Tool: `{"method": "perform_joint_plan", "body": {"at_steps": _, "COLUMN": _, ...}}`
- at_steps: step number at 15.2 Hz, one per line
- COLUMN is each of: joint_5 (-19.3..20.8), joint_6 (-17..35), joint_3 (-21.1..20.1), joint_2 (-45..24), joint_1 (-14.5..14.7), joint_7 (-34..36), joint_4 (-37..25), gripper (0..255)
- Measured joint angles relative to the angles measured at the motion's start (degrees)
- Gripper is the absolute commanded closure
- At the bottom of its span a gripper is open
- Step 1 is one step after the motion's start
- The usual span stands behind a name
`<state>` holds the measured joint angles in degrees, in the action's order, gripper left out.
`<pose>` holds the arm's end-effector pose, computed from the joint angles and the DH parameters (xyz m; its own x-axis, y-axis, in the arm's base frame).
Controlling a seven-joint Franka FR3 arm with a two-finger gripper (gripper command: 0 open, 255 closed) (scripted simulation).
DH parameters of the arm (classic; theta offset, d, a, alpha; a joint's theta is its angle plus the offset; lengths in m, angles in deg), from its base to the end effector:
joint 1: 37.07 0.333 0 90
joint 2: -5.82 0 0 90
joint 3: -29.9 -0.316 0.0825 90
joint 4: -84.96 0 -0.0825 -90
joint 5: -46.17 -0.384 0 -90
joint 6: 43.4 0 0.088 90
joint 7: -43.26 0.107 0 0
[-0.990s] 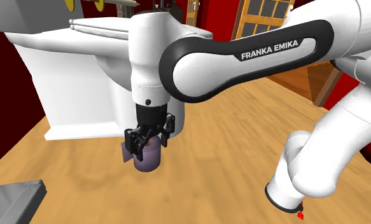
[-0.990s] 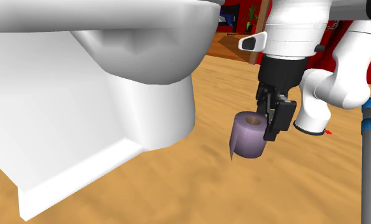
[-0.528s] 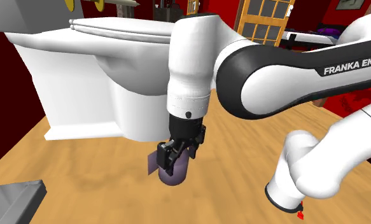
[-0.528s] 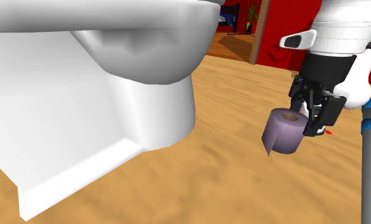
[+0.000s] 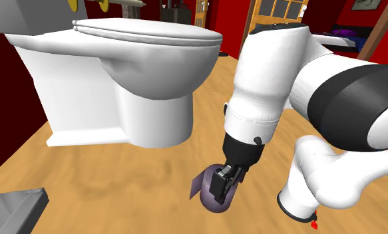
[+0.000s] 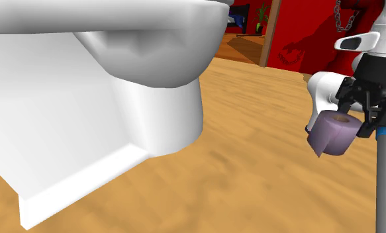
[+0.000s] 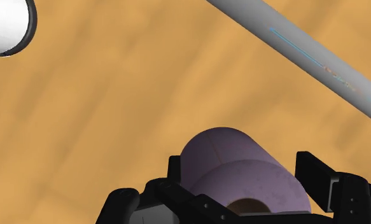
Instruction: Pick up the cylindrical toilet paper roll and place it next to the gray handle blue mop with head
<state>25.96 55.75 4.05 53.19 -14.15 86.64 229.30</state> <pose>0.1787 0.2789 0.5081 0.9949 -0.0997 -0.0185 -0.0999 -0.9949 -0.0117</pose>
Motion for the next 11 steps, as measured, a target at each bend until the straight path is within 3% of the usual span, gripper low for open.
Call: {"method": "perform_joint_plan", "body": {"at_steps": 11, "joint_5": -7.26, "joint_6": -14.42, "joint_3": -1.95, "joint_2": 23.18, "joint_1": 12.16, "joint_7": 10.08, "joint_4": 8.03, "gripper": 255}}
